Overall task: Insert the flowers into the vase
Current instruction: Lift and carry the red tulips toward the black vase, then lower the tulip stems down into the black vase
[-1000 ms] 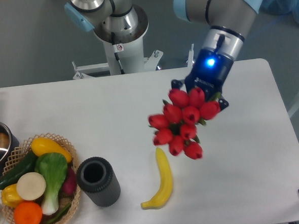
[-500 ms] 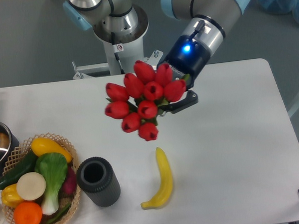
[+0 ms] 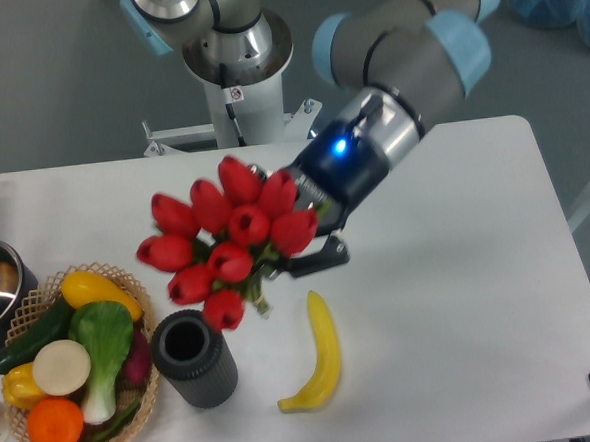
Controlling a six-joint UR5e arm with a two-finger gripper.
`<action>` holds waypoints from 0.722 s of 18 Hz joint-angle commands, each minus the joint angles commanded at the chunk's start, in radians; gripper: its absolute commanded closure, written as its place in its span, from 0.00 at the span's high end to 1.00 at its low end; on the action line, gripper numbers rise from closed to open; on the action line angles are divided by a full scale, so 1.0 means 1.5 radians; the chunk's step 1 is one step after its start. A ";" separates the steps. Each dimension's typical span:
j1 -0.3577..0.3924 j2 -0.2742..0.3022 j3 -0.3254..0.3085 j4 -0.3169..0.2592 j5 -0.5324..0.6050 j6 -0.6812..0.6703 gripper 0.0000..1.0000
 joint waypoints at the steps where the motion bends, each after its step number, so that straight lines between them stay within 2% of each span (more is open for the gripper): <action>1: 0.000 0.000 -0.002 0.000 -0.014 -0.003 0.00; 6: -0.001 0.002 -0.002 0.000 -0.031 -0.019 0.00; 13: -0.030 -0.025 -0.002 0.001 -0.057 -0.019 0.00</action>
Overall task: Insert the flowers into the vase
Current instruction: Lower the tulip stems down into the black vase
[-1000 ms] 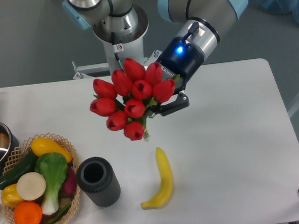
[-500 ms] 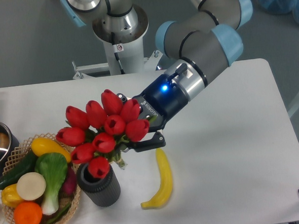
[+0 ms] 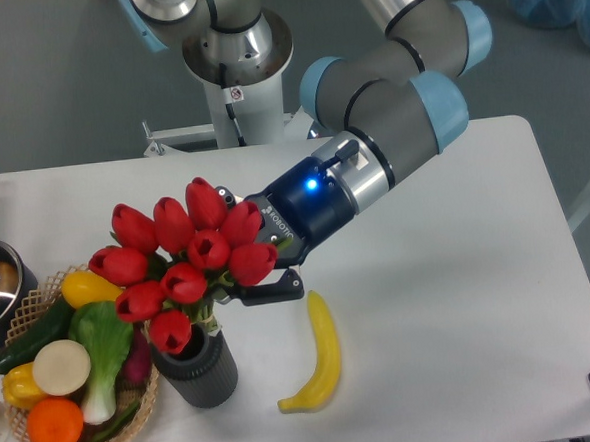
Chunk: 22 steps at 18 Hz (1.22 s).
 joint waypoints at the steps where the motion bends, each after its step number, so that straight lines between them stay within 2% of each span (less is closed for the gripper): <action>1: -0.007 -0.004 0.000 0.000 -0.001 0.000 0.00; 12: -0.012 -0.032 -0.011 0.004 -0.002 0.012 0.00; 17: -0.008 -0.031 -0.064 0.008 -0.002 0.087 0.00; 22: -0.007 -0.016 -0.142 0.009 0.001 0.139 0.04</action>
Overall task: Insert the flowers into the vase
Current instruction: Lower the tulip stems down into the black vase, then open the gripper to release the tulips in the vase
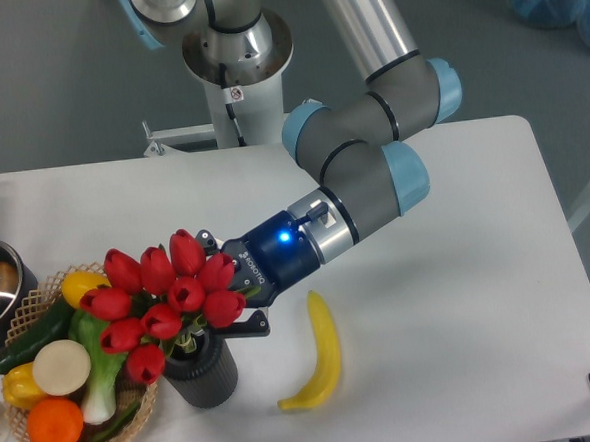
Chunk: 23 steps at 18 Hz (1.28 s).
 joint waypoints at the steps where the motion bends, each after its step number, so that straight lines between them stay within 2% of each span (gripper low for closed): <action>1: -0.001 0.009 -0.015 0.000 0.006 0.001 0.04; 4: -0.001 0.009 -0.039 0.001 0.009 0.039 0.06; 10: -0.003 -0.011 -0.037 0.001 0.040 0.055 0.13; 13: -0.003 -0.016 -0.037 0.001 0.042 0.055 0.29; 14: -0.003 -0.017 -0.037 0.001 0.043 0.055 0.39; 15: -0.003 -0.017 -0.039 0.001 0.045 0.055 0.55; 17: -0.003 -0.014 -0.049 0.002 0.072 0.055 0.79; 18: -0.003 -0.012 -0.055 0.002 0.076 0.055 0.96; 19: -0.003 -0.009 -0.064 0.002 0.092 0.055 1.00; 23: -0.004 0.000 -0.078 0.003 0.128 0.056 1.00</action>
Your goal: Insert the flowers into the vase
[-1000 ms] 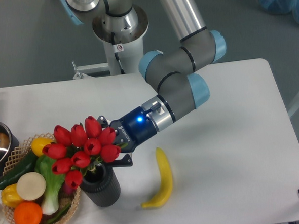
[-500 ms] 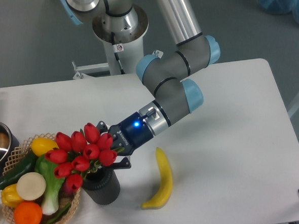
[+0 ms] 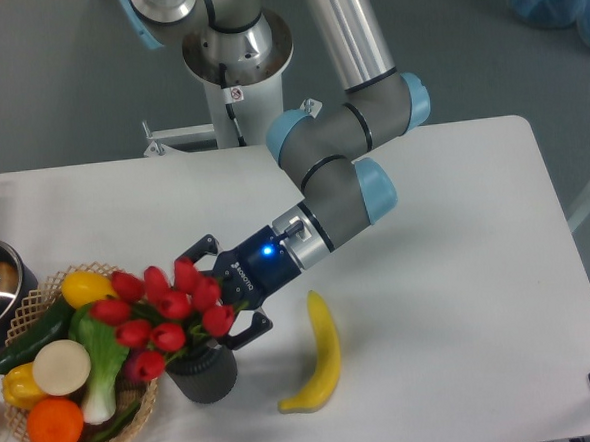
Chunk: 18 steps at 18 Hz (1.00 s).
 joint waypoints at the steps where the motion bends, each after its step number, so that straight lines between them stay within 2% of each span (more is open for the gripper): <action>1: 0.001 0.002 0.000 0.000 0.005 0.000 1.00; 3: 0.003 0.007 0.000 0.001 0.013 -0.001 1.00; 8: 0.039 0.060 -0.015 0.000 0.020 0.006 1.00; 11: 0.059 0.126 -0.043 0.000 0.097 0.011 1.00; 15: 0.094 0.265 -0.096 -0.002 0.293 0.015 1.00; 16: 0.106 0.293 -0.109 -0.002 0.318 0.019 1.00; 18: 0.129 0.327 -0.118 -0.004 0.352 0.030 1.00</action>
